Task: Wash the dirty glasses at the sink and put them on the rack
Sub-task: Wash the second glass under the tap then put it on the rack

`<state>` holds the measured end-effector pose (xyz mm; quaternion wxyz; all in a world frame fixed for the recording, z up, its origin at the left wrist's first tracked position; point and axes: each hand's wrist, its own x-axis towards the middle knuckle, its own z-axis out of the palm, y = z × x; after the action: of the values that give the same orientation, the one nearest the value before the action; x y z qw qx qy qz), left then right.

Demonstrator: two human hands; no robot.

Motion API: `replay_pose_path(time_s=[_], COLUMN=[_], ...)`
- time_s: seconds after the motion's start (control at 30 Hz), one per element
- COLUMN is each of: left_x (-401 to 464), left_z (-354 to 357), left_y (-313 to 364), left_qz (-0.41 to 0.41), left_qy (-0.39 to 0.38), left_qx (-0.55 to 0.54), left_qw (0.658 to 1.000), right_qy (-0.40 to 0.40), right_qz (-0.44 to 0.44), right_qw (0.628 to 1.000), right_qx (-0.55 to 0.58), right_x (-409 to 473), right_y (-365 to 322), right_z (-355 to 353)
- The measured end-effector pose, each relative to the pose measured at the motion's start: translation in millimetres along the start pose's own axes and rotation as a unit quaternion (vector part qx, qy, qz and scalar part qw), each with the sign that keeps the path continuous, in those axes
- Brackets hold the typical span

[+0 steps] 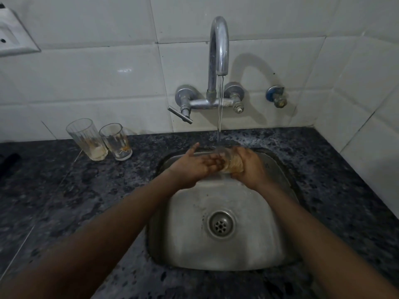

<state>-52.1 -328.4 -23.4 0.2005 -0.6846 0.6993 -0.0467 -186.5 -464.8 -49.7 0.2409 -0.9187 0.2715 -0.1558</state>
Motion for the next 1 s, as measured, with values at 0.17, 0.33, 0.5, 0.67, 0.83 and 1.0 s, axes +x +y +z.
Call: replay_pose_path(time_s=[0.17, 0.33, 0.5, 0.67, 0.83, 1.0], left_x=[11.1, 18.9, 34.2, 37.9, 32.9, 9.2], left_z=[-2.4, -21.1, -16.6, -6.1, -31.8, -22.8], left_y=[15.8, 10.4, 9.2, 12.3, 19.1, 13.4], left_qz=[-0.086, -0.096, -0.204, -0.287, -0.218, -0.054], left_qy=[0.028, 0.081, 0.086, 0.087, 0.169, 0.201], left_qx=[-0.630, -0.905, -0.924, -0.901, -0.877, -0.545], left_qw=[0.771, 0.406, 0.311, 0.314, 0.393, 0.812], right_qy=[0.011, 0.069, 0.118, 0.172, 0.088, 0.054], right_qz=[-0.006, -0.023, -0.096, -0.160, -0.057, 0.031], right_qw=[0.999, 0.993, 0.961, 0.913, 0.969, 0.996], right_qx=[-0.047, -0.093, -0.229, -0.333, -0.223, 0.069], right_x=[15.4, 23.6, 27.9, 29.0, 23.6, 25.1], right_y=[-14.4, -23.7, -27.8, -21.2, -25.8, -23.1], right_z=[1.7, -1.4, -20.7, -27.9, -22.0, -14.3])
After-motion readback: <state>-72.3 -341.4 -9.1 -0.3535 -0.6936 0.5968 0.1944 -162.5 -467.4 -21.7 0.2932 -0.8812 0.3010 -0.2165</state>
